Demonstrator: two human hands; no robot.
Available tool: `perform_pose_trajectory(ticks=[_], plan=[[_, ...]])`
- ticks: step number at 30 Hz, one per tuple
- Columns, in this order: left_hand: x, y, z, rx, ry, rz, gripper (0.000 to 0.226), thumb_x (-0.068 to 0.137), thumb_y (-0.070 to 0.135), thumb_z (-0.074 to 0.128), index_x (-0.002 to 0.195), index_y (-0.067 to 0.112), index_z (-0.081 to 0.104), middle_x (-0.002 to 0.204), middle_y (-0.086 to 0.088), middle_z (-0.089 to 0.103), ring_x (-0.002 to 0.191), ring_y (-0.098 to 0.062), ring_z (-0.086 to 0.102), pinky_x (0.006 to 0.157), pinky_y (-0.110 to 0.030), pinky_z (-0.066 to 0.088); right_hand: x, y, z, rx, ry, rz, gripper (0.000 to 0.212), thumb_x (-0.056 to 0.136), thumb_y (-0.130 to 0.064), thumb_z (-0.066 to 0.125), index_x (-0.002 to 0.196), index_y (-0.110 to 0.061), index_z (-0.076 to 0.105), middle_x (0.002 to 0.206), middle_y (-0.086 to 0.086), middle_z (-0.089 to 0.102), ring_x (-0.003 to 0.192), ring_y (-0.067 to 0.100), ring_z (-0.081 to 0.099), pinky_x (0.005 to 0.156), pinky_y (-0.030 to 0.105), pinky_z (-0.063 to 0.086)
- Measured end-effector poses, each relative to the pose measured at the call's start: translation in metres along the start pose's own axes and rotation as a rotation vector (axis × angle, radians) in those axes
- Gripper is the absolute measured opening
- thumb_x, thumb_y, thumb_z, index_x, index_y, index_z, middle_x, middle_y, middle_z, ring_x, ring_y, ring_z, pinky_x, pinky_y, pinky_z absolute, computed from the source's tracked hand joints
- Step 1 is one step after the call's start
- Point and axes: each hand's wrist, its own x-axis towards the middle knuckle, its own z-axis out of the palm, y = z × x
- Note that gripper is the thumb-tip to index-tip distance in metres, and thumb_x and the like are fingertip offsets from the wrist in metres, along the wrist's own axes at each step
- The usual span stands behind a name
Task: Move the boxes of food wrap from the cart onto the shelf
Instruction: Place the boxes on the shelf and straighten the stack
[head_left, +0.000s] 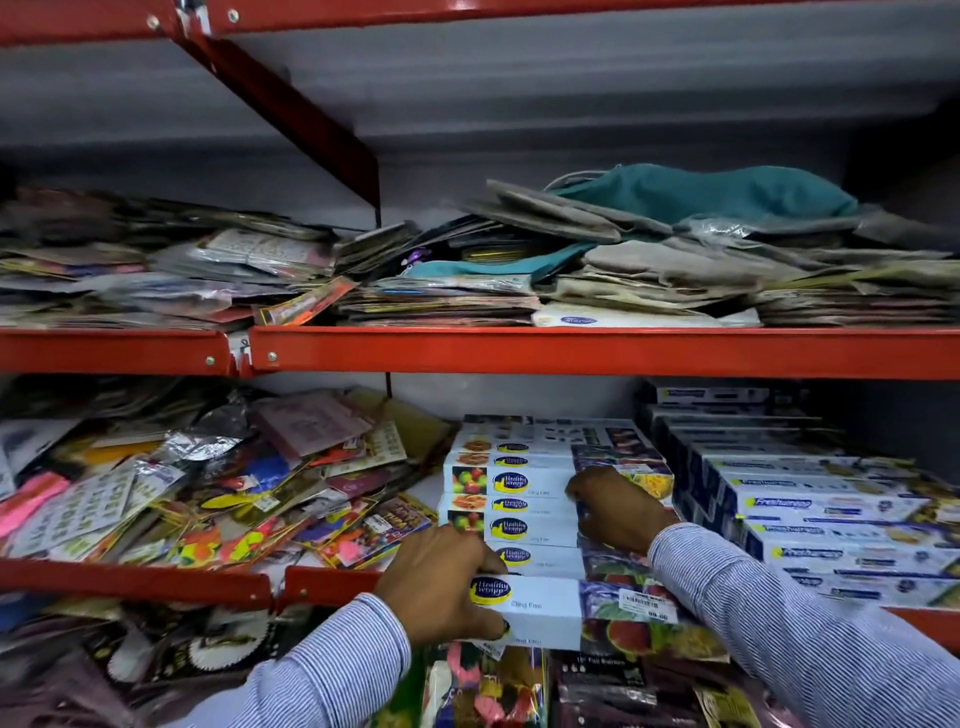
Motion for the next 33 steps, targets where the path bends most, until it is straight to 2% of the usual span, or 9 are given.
perform_pose_trajectory(ticks=[6,8,12,16,21,23,26,30,33], plan=[[0.028,-0.004,0.003,-0.025,0.04,-0.027,0.062,0.063,0.055,0.074,0.12,0.033,0.064,0.119,0.008,0.07,0.104,-0.019,0.064,0.084,-0.033,0.053,-0.002,0.006,-0.011,0.111,-0.009,0.036,0.017,0.064,-0.008,0.068,0.072,-0.02,0.077,0.078,0.001,0.078,0.07,0.016,0.072,0.073,0.032,0.061],[0.04,-0.006,0.006,-0.034,0.057,-0.044,0.062,0.064,0.055,0.074,0.12,0.033,0.064,0.119,0.008,0.07,0.105,-0.019,0.064,0.084,-0.033,0.053,-0.003,0.009,-0.016,0.118,-0.024,0.013,0.015,0.072,-0.006,0.068,0.075,-0.017,0.078,0.081,0.001,0.079,0.074,0.012,0.072,0.078,0.024,0.057],[0.061,-0.011,0.016,0.034,0.071,-0.062,0.063,0.067,0.057,0.072,0.124,0.032,0.061,0.119,0.004,0.07,0.106,-0.023,0.063,0.081,-0.034,0.051,-0.011,0.013,-0.016,0.107,-0.026,0.002,0.016,0.086,-0.016,0.062,0.089,-0.009,0.076,0.099,0.014,0.075,0.092,0.029,0.068,0.084,0.028,0.047],[0.069,-0.015,0.032,0.049,0.104,-0.071,0.06,0.07,0.054,0.07,0.124,0.029,0.061,0.122,0.003,0.068,0.11,-0.023,0.062,0.083,-0.037,0.05,-0.02,0.018,0.0,0.163,0.054,0.009,0.021,0.086,-0.016,0.055,0.077,-0.009,0.073,0.085,0.019,0.073,0.08,0.032,0.066,0.073,0.034,0.052],[0.069,-0.016,0.046,0.012,0.168,-0.046,0.044,0.079,0.041,0.065,0.121,0.026,0.064,0.125,0.003,0.062,0.121,-0.018,0.05,0.085,-0.037,0.053,-0.033,0.017,0.018,0.279,0.153,0.07,0.021,0.089,-0.019,0.054,0.085,-0.014,0.074,0.077,0.012,0.074,0.063,0.025,0.065,0.063,0.03,0.052],[0.069,-0.015,0.051,-0.004,0.192,-0.051,0.04,0.082,0.04,0.064,0.12,0.027,0.065,0.126,0.005,0.063,0.122,-0.016,0.05,0.086,-0.036,0.052,-0.037,0.014,0.021,0.305,0.193,0.069,0.022,0.091,-0.02,0.054,0.094,-0.018,0.076,0.081,0.009,0.075,0.062,0.022,0.063,0.065,0.032,0.053],[0.067,-0.007,0.055,0.014,0.215,-0.034,0.038,0.087,0.043,0.064,0.119,0.023,0.064,0.124,0.001,0.065,0.119,-0.021,0.053,0.088,-0.038,0.052,-0.041,0.013,0.022,0.34,0.226,0.076,0.023,0.092,-0.02,0.055,0.084,-0.025,0.075,0.081,0.007,0.075,0.069,0.025,0.067,0.071,0.034,0.056],[0.07,0.003,0.056,0.011,0.253,-0.019,0.033,0.088,0.043,0.065,0.112,0.021,0.066,0.118,-0.002,0.07,0.112,-0.025,0.057,0.082,-0.043,0.055,-0.04,0.016,0.023,0.356,0.234,0.091,0.021,0.091,-0.022,0.055,0.098,-0.017,0.074,0.096,0.009,0.078,0.081,0.024,0.07,0.079,0.043,0.058],[0.072,0.011,0.058,0.011,0.266,-0.001,0.03,0.089,0.039,0.064,0.11,0.019,0.067,0.118,-0.004,0.07,0.111,-0.027,0.058,0.081,-0.044,0.056,-0.04,0.018,0.022,0.353,0.232,0.071,0.024,0.093,-0.019,0.054,0.108,-0.017,0.072,0.107,0.009,0.076,0.085,0.022,0.07,0.083,0.037,0.058]])
